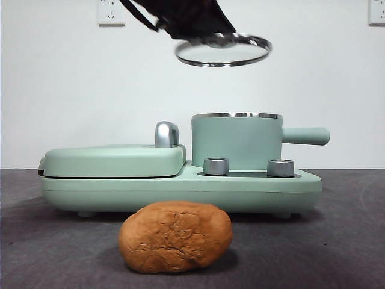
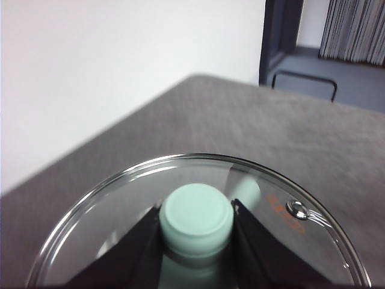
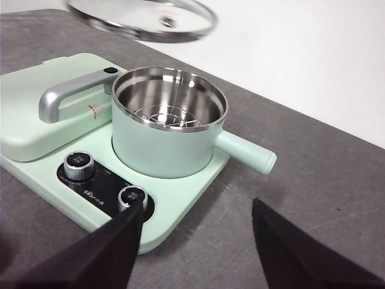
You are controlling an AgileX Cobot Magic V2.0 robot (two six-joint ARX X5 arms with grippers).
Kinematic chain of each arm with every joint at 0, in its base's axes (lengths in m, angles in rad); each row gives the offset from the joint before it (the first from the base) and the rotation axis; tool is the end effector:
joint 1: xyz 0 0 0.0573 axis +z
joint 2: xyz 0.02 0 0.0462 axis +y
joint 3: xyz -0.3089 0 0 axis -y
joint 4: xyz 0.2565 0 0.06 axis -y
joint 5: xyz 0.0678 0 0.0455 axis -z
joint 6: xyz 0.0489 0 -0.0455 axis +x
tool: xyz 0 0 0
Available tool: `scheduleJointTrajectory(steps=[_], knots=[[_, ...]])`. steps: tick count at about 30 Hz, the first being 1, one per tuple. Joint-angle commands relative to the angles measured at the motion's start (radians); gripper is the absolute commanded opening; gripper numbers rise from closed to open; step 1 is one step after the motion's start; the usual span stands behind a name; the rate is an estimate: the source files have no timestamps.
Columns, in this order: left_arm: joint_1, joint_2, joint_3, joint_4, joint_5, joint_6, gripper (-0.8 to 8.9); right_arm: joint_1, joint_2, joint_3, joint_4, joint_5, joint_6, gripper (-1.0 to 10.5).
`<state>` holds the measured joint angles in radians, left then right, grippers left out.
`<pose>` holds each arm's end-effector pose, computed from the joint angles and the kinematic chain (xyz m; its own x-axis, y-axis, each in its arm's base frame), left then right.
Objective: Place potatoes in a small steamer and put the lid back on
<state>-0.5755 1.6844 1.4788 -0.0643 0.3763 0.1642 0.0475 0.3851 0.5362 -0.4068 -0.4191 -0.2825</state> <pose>0.3489 -0.2478 0.3866 0.5520 -0.7961 -0.2480 0.8291 0.5558 0.0609 0.0860 0.0240 0.2890 0.8634 0.4484 -0.2310 -0.4898 0.8550 -0.1708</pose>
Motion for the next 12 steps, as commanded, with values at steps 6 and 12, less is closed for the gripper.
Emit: scheduleJointTrajectory(steps=[6, 12], knots=[[0.031, -0.134, -0.007, -0.154, 0.005, -0.011, 0.18, 0.026, 0.005, 0.016, 0.010, -0.005, 0.023, 3.0], [0.059, -0.221, -0.057, -0.200, 0.005, 0.003, 0.18, 0.127, 0.034, 0.016, 0.010, -0.025, 0.042, 4.0]])
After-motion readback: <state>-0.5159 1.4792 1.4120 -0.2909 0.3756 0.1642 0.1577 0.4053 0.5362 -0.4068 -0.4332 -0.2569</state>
